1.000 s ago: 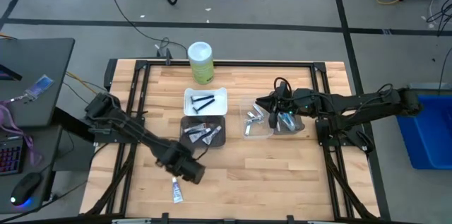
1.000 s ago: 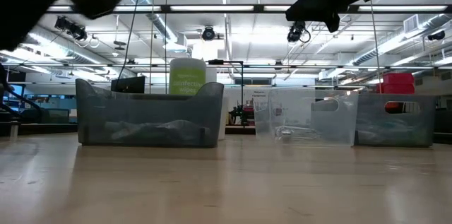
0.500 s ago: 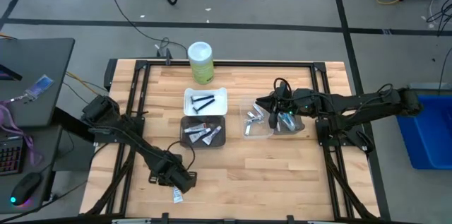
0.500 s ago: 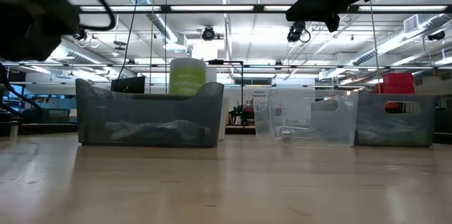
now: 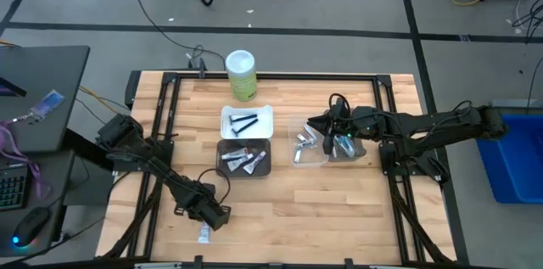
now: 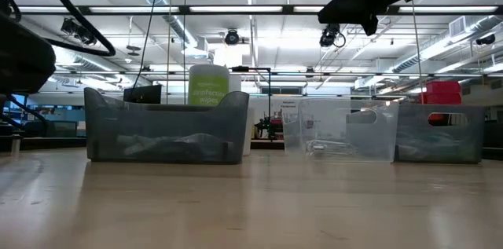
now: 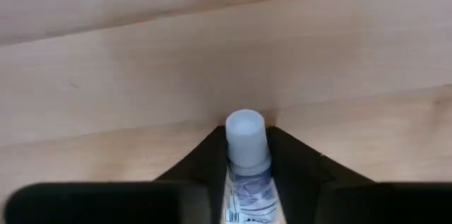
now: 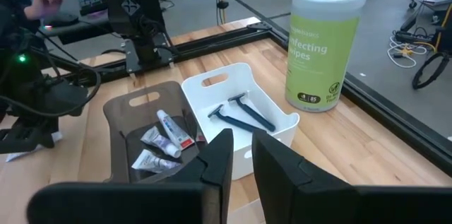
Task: Pick & Place Travel size toiletries
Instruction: Put the white toothpaste into the left black bin, then return to Home Position
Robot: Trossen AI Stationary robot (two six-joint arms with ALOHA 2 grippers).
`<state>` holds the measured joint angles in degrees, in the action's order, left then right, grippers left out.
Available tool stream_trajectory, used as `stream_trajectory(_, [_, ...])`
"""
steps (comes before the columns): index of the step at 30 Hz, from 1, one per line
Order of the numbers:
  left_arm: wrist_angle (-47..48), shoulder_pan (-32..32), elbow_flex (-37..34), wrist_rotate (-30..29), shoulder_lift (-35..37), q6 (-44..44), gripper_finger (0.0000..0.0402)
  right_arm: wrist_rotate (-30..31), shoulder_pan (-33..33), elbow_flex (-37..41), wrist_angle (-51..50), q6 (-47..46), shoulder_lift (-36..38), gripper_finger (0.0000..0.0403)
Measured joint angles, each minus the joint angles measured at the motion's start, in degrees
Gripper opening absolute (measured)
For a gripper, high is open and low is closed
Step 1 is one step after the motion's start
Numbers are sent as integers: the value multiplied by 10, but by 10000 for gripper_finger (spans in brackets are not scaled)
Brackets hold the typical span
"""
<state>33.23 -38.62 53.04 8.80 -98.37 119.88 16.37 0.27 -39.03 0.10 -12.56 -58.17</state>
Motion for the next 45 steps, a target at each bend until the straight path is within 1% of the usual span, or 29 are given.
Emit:
stream_trajectory(2, [-3,1,0,-6,1,0,80,0,0,0,0,0,0,65])
stream_trajectory(3, [-6,1,0,-16,3,1,73,0,0,0,0,0,0,65])
stream_trajectory(5, [-10,1,7,-47,3,-6,72,0,0,0,0,0,0,66])
stream_trajectory(9, [-9,10,32,-132,17,-35,72,0,0,0,0,0,0,65])
stream_trajectory(13, [-10,31,67,-242,35,-119,83,0,0,0,2,0,0,65])
stream_trajectory(15, [-13,49,84,-286,44,-176,84,0,0,0,3,1,0,64])
stream_trajectory(17, [-10,72,100,-317,52,-255,80,0,0,0,4,2,0,65])
stream_trajectory(20, [-4,109,116,-345,60,-365,75,0,0,0,6,4,0,65])
stream_trajectory(22, [-1,139,125,-350,60,-430,78,0,0,0,6,5,0,65])
stream_trajectory(25, [22,190,132,-349,60,-524,93,0,0,0,9,10,0,66])
stream_trajectory(29, [27,251,132,-345,59,-626,108,0,0,0,10,10,0,64])
stream_trajectory(33, [28,298,132,-297,59,-758,111,0,0,0,9,10,0,66])
stream_trajectory(36, [36,316,132,-273,55,-837,114,0,0,0,5,11,0,65])
stream_trajectory(40, [56,321,132,-270,55,-880,128,0,0,0,0,16,0,66])
stream_trajectory(43, [57,322,132,-270,55,-876,141,0,0,0,-1,16,0,66])
stream_trajectory(45, [62,323,132,-249,58,-866,146,0,0,0,-2,22,0,64])
